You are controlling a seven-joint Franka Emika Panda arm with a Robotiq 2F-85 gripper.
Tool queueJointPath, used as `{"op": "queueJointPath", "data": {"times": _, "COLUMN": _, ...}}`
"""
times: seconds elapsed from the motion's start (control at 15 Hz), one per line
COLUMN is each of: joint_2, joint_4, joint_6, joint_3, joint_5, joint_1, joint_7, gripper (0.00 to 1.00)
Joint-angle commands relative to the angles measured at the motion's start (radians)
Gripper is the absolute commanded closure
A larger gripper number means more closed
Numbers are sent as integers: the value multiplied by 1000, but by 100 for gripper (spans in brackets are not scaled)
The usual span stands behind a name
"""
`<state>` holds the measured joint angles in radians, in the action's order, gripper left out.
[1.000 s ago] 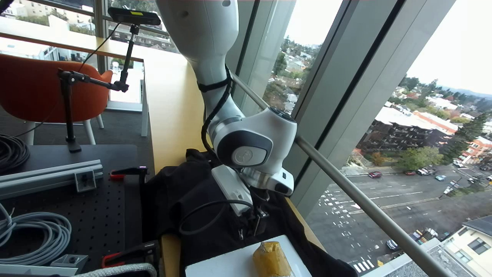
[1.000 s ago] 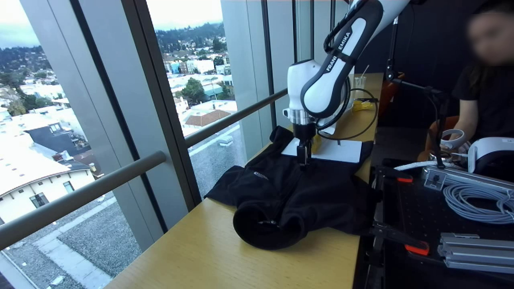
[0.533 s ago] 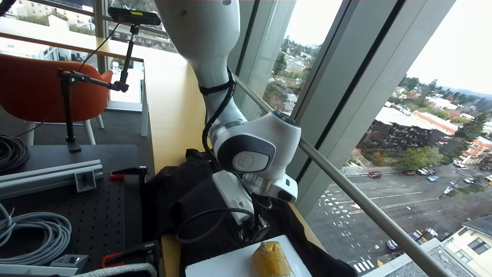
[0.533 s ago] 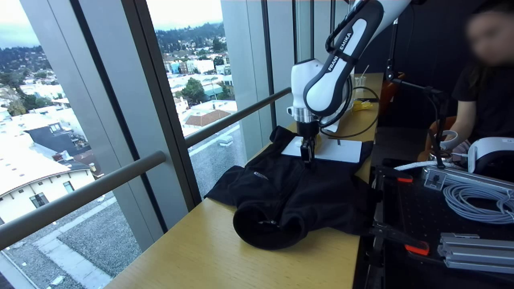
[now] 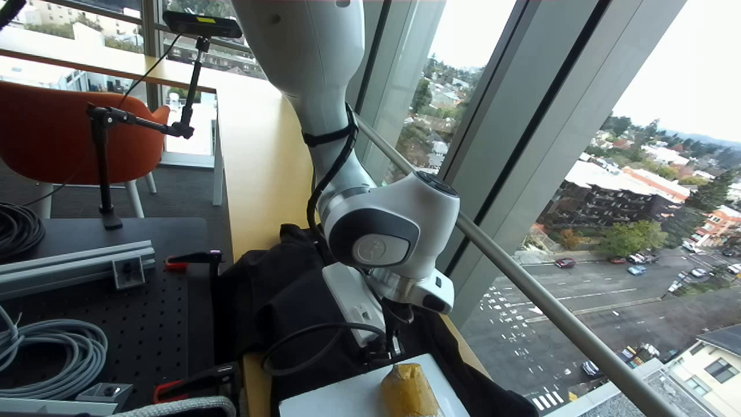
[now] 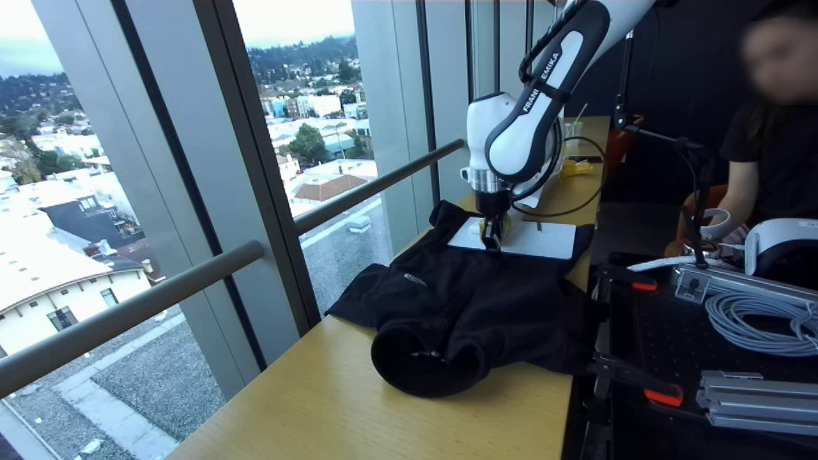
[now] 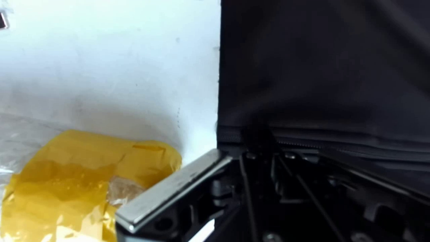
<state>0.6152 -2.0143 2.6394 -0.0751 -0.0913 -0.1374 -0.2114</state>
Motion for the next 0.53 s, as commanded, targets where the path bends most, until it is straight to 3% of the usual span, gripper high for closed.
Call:
{"op": "queueJointPath", "data": {"times": 0.0, "joint_2": -2, "joint_4": 9, "joint_6": -22, "joint_3": 3, "joint_5": -5, "joint_1": -9, "joint_7": 1, "gripper": 100}}
{"op": "queueJointPath", "data": {"times": 0.47, "joint_2": -11, "joint_4": 13, "joint_6": -26, "joint_3": 6, "joint_5": -14, "joint_1": 9, "joint_7": 5, "gripper": 99}}
